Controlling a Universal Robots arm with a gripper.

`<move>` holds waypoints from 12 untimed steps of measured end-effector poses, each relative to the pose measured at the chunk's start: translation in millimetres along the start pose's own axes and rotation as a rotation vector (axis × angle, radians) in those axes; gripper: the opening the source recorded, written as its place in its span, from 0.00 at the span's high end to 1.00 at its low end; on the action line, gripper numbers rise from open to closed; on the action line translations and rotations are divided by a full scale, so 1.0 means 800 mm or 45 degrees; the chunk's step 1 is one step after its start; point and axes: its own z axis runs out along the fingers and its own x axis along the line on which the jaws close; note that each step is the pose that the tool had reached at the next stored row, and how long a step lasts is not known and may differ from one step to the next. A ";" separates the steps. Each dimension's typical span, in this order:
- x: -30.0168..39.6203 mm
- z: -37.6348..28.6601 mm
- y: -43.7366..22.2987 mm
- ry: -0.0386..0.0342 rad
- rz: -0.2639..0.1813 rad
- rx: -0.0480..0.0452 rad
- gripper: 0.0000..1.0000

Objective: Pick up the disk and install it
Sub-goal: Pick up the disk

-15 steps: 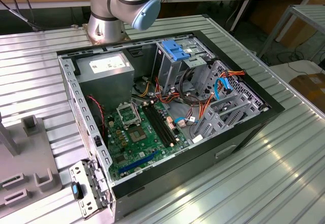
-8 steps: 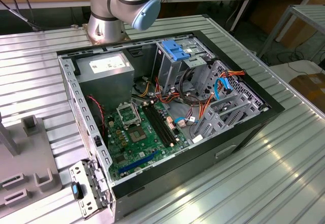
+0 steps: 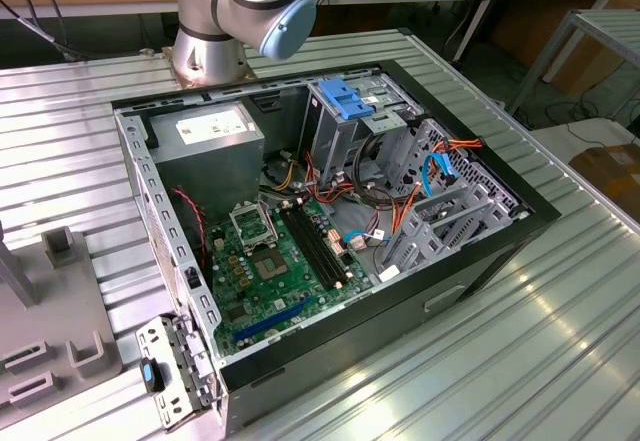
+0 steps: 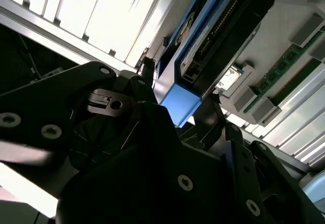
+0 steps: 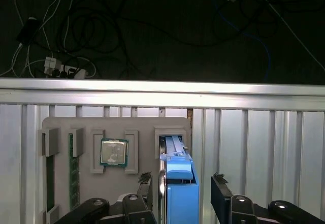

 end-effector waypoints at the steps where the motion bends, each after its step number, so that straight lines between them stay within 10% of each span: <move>1: 0.0000 0.0000 0.0000 0.0000 0.000 0.000 0.42; 6: 0.0000 -0.0006 0.0000 0.0000 0.000 0.000 0.64; 12: 0.0000 -0.0020 0.0000 0.0000 0.000 0.000 0.64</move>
